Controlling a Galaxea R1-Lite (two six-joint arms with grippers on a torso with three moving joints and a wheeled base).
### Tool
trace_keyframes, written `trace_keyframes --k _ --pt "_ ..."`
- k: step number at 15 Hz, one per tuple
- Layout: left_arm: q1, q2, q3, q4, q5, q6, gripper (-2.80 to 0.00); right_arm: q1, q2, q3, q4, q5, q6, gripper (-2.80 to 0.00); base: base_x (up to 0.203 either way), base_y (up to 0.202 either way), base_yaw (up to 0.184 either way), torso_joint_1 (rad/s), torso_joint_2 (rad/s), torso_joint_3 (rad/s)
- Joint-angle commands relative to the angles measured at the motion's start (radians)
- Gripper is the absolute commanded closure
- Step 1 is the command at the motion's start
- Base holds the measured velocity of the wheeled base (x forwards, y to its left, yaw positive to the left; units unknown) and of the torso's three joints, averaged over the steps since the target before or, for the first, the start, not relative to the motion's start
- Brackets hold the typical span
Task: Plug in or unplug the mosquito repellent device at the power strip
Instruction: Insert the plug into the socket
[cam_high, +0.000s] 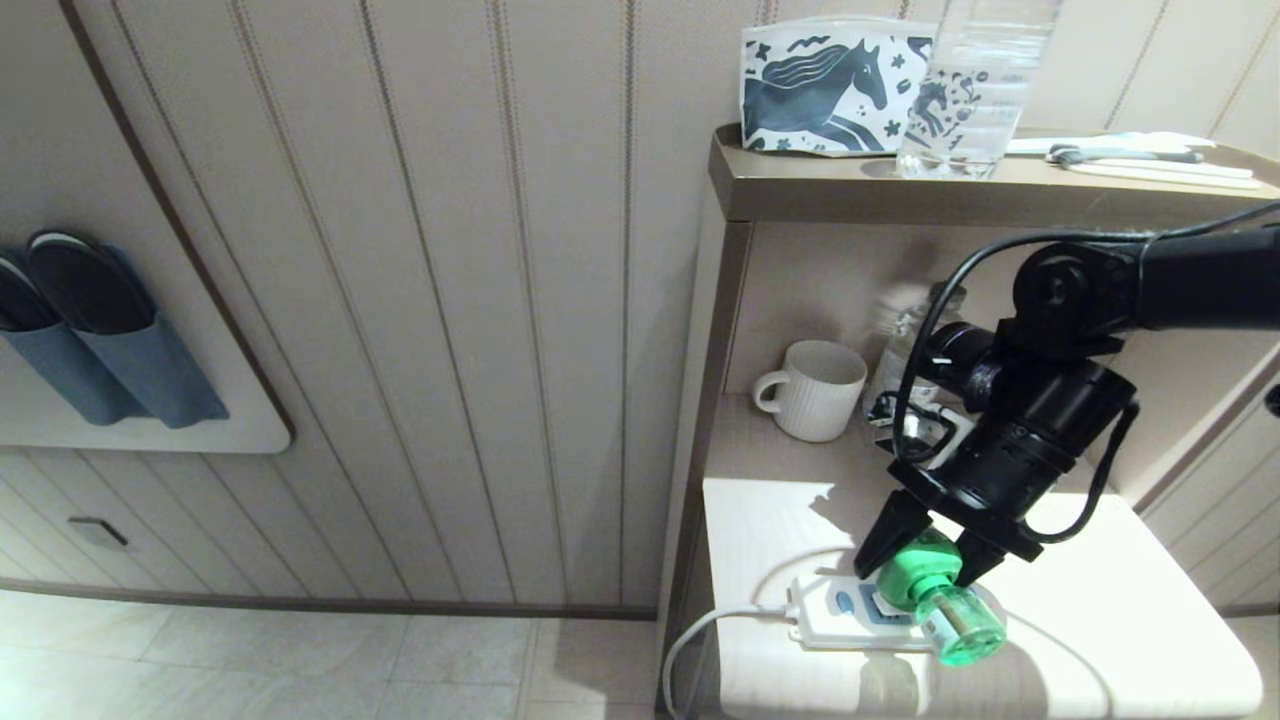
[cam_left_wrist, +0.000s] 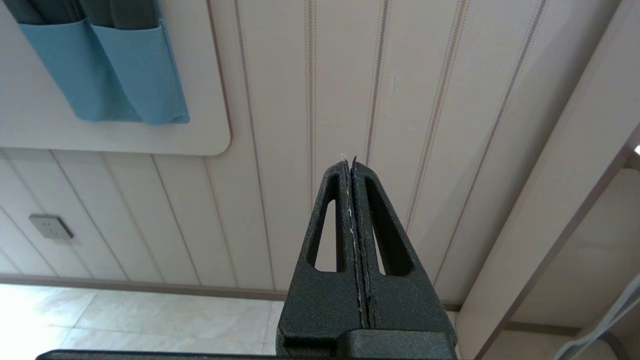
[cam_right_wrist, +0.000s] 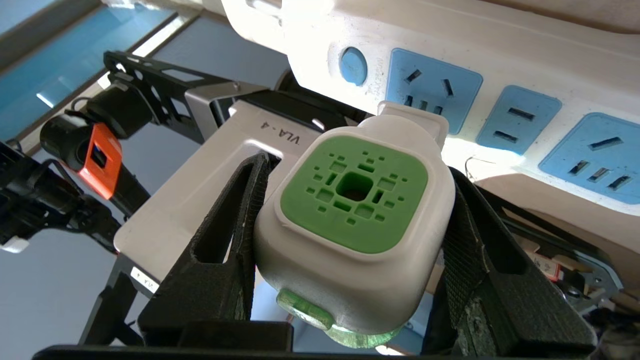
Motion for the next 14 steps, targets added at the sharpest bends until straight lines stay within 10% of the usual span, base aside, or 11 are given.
trace_keyframes --k 1,14 --pt "0.0 0.0 0.0 -0.001 0.0 0.0 0.0 0.001 0.016 -0.001 0.006 0.004 0.001 0.0 0.0 0.0 0.0 0.0 0.0 0.0" --pt "0.0 0.0 0.0 -0.001 0.0 0.0 0.0 -0.008 0.016 0.026 0.001 0.007 -0.001 0.0 0.0 0.0 0.0 0.0 0.0 0.0"
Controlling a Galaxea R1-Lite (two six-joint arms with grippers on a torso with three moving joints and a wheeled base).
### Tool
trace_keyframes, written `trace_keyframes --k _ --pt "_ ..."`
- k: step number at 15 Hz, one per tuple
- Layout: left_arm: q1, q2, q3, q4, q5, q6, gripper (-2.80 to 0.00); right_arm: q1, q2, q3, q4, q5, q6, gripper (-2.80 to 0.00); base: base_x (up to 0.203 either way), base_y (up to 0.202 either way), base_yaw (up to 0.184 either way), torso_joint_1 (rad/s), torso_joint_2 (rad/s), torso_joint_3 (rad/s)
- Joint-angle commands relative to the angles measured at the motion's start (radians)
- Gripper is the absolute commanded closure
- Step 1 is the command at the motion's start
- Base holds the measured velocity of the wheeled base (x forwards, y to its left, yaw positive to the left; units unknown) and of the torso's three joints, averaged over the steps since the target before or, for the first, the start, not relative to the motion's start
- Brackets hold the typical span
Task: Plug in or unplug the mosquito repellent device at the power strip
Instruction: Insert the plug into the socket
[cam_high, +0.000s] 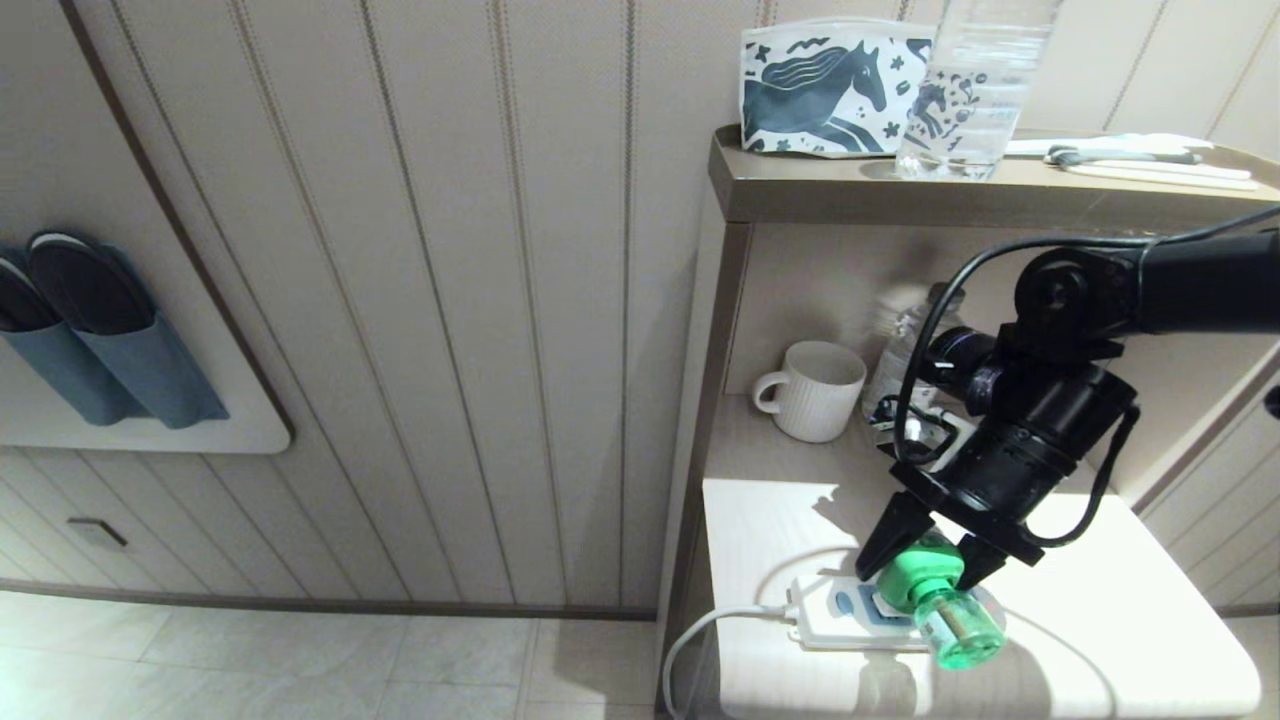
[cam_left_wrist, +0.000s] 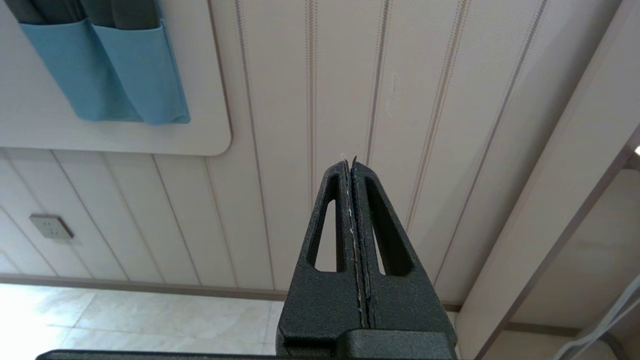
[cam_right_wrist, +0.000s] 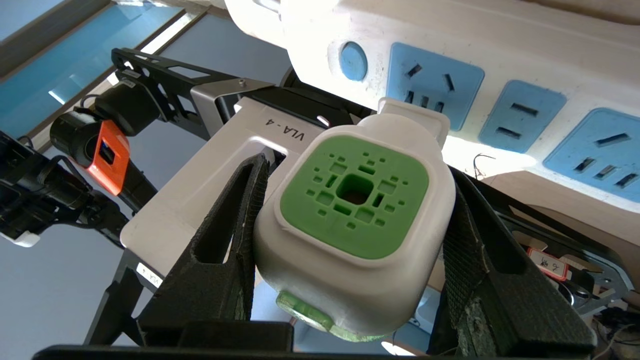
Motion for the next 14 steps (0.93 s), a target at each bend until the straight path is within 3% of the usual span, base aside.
trace_keyframes --k 1,14 --pt "0.0 0.0 0.0 -0.001 0.0 0.0 0.0 -0.001 0.006 0.004 0.003 0.002 0.001 0.0 0.0 0.0 0.0 0.0 0.0 0.0" --pt "0.0 0.0 0.0 -0.001 0.0 0.0 0.0 -0.027 0.03 0.046 -0.047 0.001 0.001 0.0 0.0 0.0 0.0 0.0 0.0 0.0"
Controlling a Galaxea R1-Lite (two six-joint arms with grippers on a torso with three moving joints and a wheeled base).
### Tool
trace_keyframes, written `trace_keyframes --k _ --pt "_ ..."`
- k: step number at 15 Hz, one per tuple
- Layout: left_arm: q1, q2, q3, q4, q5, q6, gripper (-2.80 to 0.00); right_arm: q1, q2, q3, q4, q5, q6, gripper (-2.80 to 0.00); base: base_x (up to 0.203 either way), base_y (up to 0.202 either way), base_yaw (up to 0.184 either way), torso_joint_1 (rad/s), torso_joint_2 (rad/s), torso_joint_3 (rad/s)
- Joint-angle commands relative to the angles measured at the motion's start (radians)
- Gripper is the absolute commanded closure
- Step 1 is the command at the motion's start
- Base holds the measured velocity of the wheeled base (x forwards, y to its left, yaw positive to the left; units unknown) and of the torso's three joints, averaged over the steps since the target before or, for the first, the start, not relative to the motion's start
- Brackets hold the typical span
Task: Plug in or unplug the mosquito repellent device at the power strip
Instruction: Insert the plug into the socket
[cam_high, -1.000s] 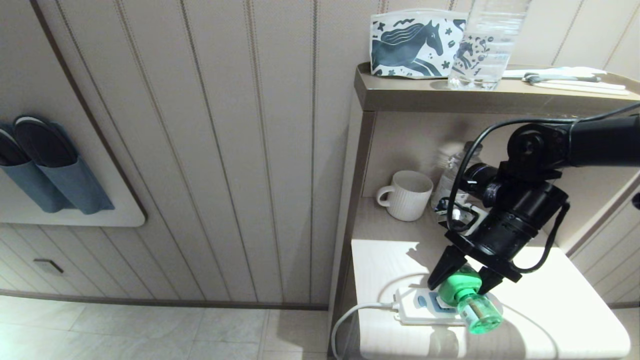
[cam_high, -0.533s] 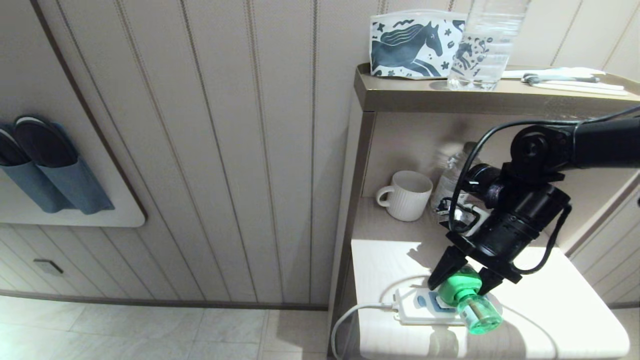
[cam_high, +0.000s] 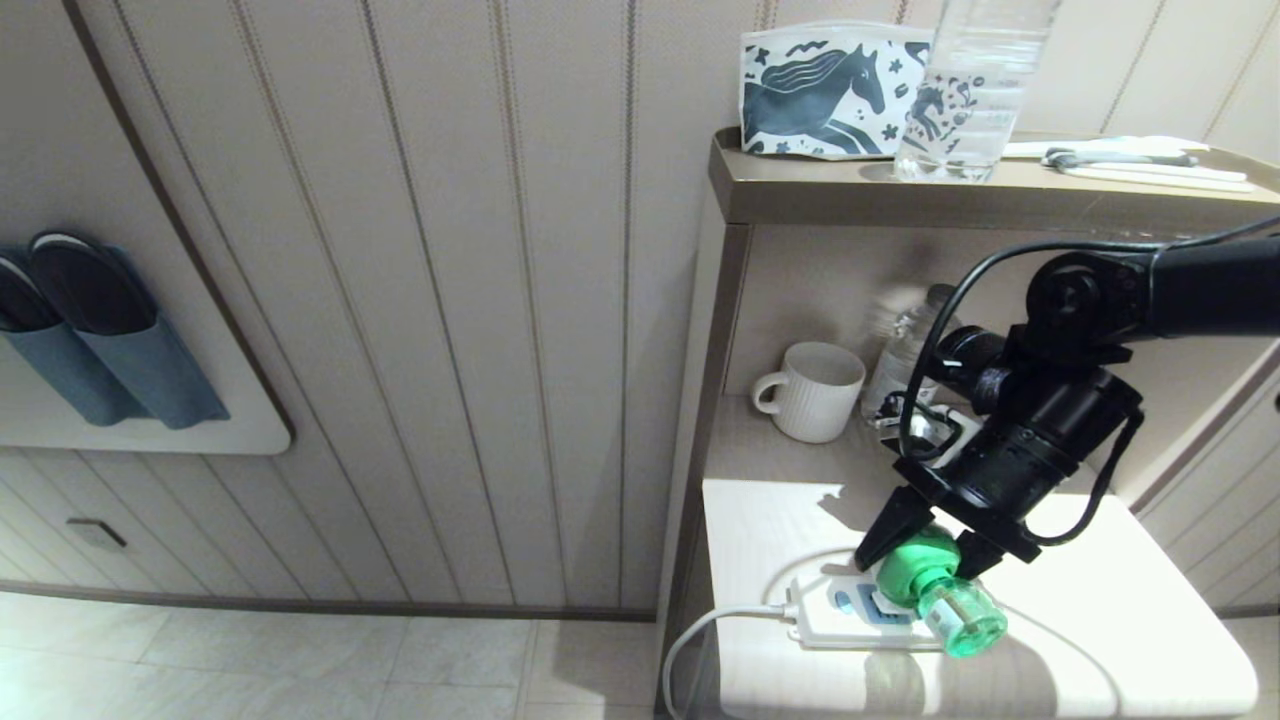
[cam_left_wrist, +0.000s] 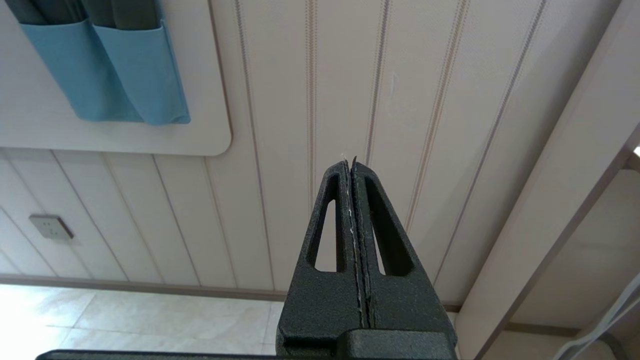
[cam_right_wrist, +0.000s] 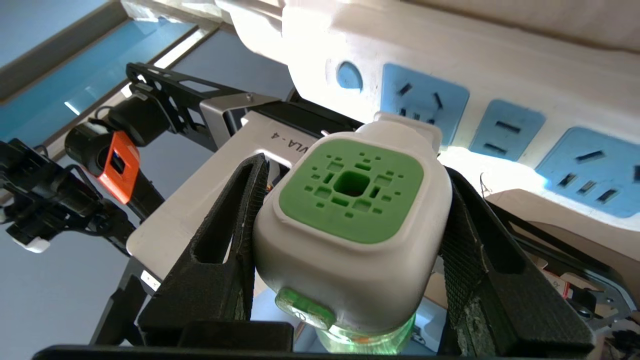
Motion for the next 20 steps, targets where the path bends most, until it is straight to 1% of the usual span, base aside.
trace_keyframes --k 1,11,14,17,20 --pt "0.0 0.0 0.0 -0.001 0.0 -0.001 0.0 0.008 0.001 0.001 0.005 0.0 0.0 0.0 0.0 0.0 0.0 0.0 0.0 0.0" --pt "0.0 0.0 0.0 -0.001 0.0 -0.001 0.0 0.028 -0.054 0.005 0.006 -0.011 0.002 0.0 0.0 0.0 0.0 0.0 0.0 0.0" --pt "0.0 0.0 0.0 -0.001 0.0 -0.001 0.0 0.053 -0.114 0.047 0.005 -0.073 0.0 0.0 0.0 0.0 0.0 0.0 0.0 0.0" --pt "0.0 0.0 0.0 -0.001 0.0 -0.001 0.0 0.053 -0.113 0.049 0.005 -0.074 0.0 0.0 0.0 0.0 0.0 0.0 0.0 0.0" --pt "0.0 0.0 0.0 -0.001 0.0 -0.001 0.0 0.044 -0.098 0.09 -0.045 -0.089 -0.003 0.0 0.0 0.0 0.0 0.0 0.0 0.0"
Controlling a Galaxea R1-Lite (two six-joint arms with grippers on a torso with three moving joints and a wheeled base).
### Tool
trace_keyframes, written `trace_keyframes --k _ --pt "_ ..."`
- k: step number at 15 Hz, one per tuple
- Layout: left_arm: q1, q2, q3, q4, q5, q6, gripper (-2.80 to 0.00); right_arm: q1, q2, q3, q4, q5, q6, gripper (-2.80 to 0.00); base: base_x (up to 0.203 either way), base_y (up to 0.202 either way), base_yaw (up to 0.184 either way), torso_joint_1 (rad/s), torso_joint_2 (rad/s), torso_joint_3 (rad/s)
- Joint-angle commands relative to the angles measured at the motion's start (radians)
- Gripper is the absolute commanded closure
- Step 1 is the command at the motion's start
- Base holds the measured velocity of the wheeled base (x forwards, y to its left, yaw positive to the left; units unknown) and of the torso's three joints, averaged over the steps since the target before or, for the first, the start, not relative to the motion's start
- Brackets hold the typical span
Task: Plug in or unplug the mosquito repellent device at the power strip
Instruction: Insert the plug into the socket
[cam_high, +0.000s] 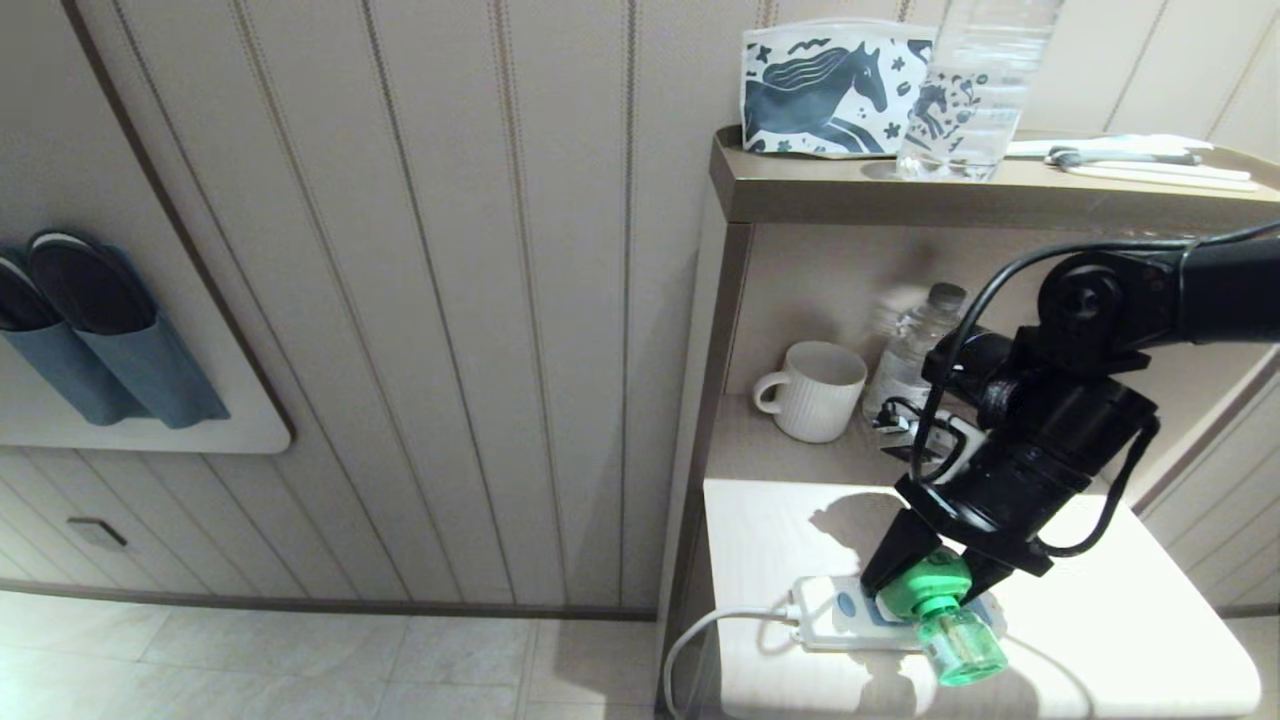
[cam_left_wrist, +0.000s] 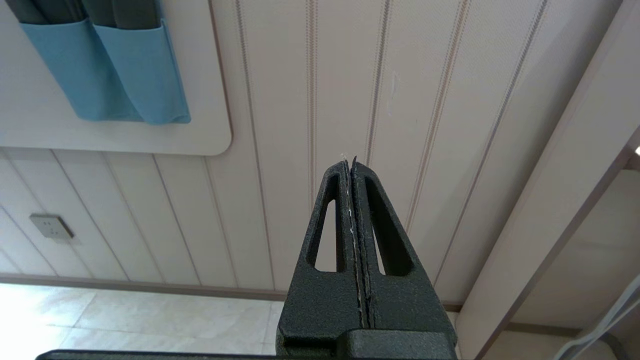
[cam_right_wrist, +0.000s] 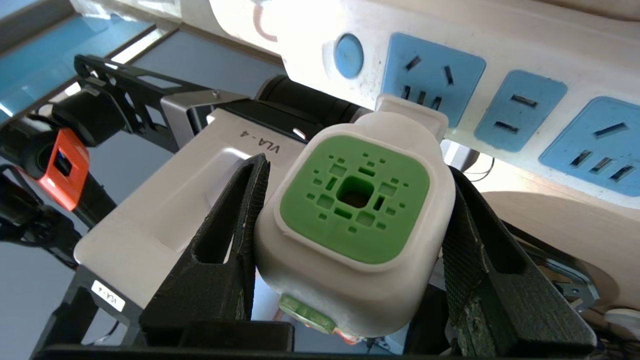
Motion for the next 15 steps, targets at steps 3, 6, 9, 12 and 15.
trace_keyframes --k 3,6,9,12,15 --pt "0.0 0.0 0.0 -0.001 0.0 0.0 0.0 -0.023 0.03 0.007 -0.002 -0.003 -0.001 0.0 0.0 0.0 0.0 0.0 0.0 0.0" --pt "0.0 0.0 0.0 -0.001 0.0 0.0 0.0 -0.038 0.052 0.002 -0.003 -0.001 -0.001 0.0 0.0 0.0 0.0 0.0 0.0 0.0" --pt "0.0 0.0 0.0 -0.001 0.0 0.0 0.0 -0.057 0.092 -0.01 -0.011 0.0 -0.001 0.0 0.0 0.0 0.0 0.0 0.0 0.0" --pt "0.0 0.0 0.0 -0.001 0.0 0.0 0.0 -0.057 0.092 -0.01 -0.011 0.0 -0.001 0.0 0.0 0.0 0.0 0.0 0.0 0.0" --pt "0.0 0.0 0.0 -0.001 0.0 0.0 0.0 -0.057 0.092 -0.01 -0.011 0.0 -0.001 0.0 0.0 0.0 0.0 0.0 0.0 0.0"
